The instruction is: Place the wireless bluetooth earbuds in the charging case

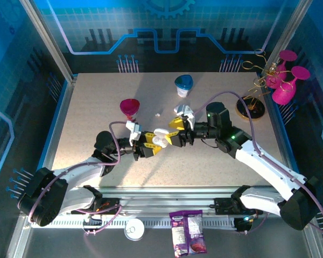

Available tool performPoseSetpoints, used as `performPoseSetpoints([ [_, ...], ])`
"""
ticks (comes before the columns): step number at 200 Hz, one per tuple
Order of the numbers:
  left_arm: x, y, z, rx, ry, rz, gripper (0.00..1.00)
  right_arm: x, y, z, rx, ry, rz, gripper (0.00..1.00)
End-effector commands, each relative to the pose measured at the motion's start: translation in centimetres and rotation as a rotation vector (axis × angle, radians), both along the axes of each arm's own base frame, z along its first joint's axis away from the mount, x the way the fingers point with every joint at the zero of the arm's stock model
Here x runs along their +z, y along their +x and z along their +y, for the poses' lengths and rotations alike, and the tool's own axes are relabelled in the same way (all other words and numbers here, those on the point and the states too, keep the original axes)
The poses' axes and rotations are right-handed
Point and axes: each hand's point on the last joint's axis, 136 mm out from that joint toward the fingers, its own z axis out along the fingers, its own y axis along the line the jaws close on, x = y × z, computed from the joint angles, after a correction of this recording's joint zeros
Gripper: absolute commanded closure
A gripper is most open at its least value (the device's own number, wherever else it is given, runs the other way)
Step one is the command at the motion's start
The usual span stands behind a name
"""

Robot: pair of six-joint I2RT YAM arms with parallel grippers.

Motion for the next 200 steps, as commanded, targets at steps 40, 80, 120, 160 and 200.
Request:
performPoseSetpoints([
  [40, 0.8, -0.6, 0.2, 0.005, -0.009, -0.111, 0.75, 1.2, -0.6, -0.5, 0.013, 0.046, -0.017, 0.30],
  [80, 0.9, 0.5, 1.0, 0.120, -0.014, -0.150, 0.76, 2.7, -1.6, -1.9, -0.003, 0.148, -0.062, 0.21],
  [120, 1.5, 0.4, 1.8, 0.179, -0.020, -0.207, 0.76, 0.3, 3.8, -5.6, -0.303, 0.202, 0.055, 0.23],
  [160, 1.9, -0.3, 2.4, 0.204, -0.009, -0.232, 0.75, -7.4, 9.3, -7.9, -0.604, -0.004, 0.302, 0.26],
  [200, 2.2, -0.9, 2.8, 0.218, -0.005, -0.243, 0.75, -12.9, 11.7, -6.8, -0.679, -0.117, 0.470, 0.31],
])
